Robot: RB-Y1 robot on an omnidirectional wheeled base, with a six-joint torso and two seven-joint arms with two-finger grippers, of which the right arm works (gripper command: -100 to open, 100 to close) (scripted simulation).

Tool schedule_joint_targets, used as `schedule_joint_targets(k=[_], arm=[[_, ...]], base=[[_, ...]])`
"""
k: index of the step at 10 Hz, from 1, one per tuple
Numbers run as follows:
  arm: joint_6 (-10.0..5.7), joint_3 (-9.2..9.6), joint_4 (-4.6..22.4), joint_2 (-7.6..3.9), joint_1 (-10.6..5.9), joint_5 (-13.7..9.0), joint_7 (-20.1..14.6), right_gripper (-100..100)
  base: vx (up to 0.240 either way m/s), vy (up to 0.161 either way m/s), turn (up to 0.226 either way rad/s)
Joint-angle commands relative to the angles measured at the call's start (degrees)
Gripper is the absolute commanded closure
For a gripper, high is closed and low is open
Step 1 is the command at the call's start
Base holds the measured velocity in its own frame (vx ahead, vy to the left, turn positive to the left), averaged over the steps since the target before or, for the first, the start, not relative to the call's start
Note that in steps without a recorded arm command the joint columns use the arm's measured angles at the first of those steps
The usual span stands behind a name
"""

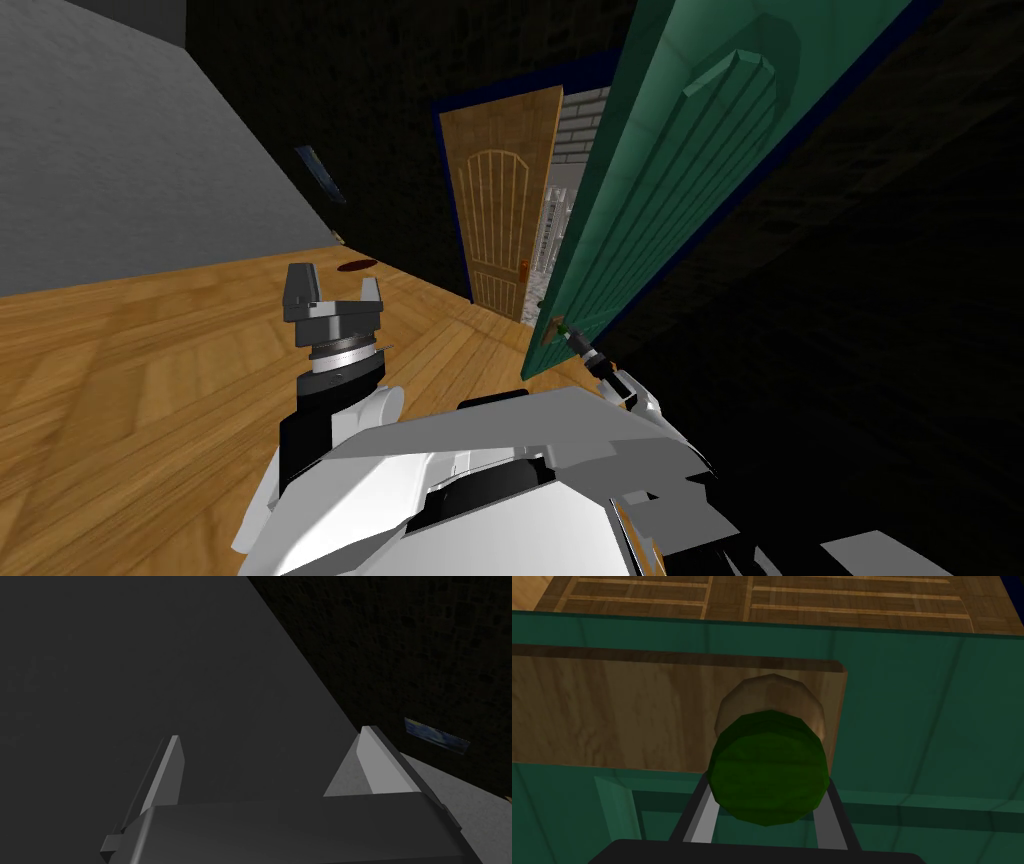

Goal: Pull the door open

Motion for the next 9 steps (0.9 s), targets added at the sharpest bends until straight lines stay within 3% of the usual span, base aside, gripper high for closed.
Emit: schedule_joint_targets(k=[1, 3, 4, 9], arm=[[-1.85, 0.82, 0.15, -0.48, 0.67, 0.32, -0.7, 100], [-3.31, 1.09, 0.5, -1.19, 1.09, 0.48, -1.31, 100], [-2.48, 0.6, 0.45, -1.17, 0.85, 0.32, -1.06, 100], [-6.01, 1.63, 2.6, -2.65, 0.47, 0.98, -2.55, 100]], base=[[-0.218, -0.12, 0.143], [-0.21, -0.137, 0.101], [-0.088, -0.066, 0.013], [-0.195, -0.1, 0.154]])
